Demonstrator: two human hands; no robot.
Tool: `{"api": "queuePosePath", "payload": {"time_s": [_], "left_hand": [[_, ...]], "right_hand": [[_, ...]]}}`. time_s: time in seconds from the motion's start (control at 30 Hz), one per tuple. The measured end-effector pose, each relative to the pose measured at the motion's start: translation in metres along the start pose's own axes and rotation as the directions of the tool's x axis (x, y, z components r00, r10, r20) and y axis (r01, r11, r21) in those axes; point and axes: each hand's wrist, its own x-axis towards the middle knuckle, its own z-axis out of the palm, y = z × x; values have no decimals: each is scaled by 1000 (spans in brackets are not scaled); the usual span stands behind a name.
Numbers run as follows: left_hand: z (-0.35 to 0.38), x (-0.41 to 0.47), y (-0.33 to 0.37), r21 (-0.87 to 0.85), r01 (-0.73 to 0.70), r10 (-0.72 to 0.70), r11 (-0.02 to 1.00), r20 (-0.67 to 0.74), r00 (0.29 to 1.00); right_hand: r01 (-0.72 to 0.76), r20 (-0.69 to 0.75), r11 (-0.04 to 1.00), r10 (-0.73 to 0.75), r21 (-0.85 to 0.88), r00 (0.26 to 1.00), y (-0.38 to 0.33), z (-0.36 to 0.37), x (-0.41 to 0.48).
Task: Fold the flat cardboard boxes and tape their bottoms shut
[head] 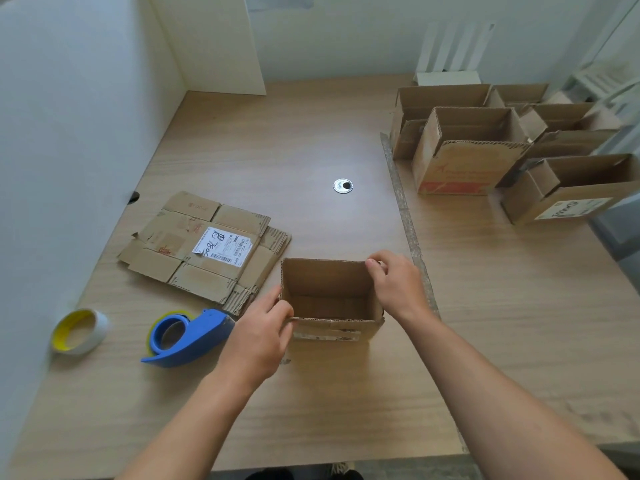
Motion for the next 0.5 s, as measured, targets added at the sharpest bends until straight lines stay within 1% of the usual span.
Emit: {"api": "queuePosePath", "payload": {"time_s": [0.07, 0.17, 0.23, 0.33, 0.4, 0.47, 0.5], "left_hand": [[1, 2, 1, 23, -16, 17, 1000, -33, 999], [5, 1, -5, 46, -103, 108, 994, -121, 987], [7, -2, -8, 48, -132, 137, 990, -125, 983], [12, -6, -11, 47, -114, 119, 992, -106, 987], [14, -7, -9, 43, -110, 113, 993, -91, 989], [14, -5, -8, 17, -76, 78, 997, -91, 993], [15, -2, -8, -8, -40, 39, 999, -98, 994]], "right_hand": [[8, 11, 1000, -8, 13, 1000, 2, 1, -1], [10, 38, 1000, -9, -12, 999, 5, -1, -3], [-19, 47, 1000, 19, -19, 999, 3, -5, 0], [-85, 64, 995, 88, -51, 994, -3, -9, 6], [-129, 61, 991, 131, -30, 990, -6, -7, 8], [-135, 69, 991, 134, 10, 989, -8, -4, 9], [-110, 78, 994, 109, 9, 991, -9, -4, 8]]}}
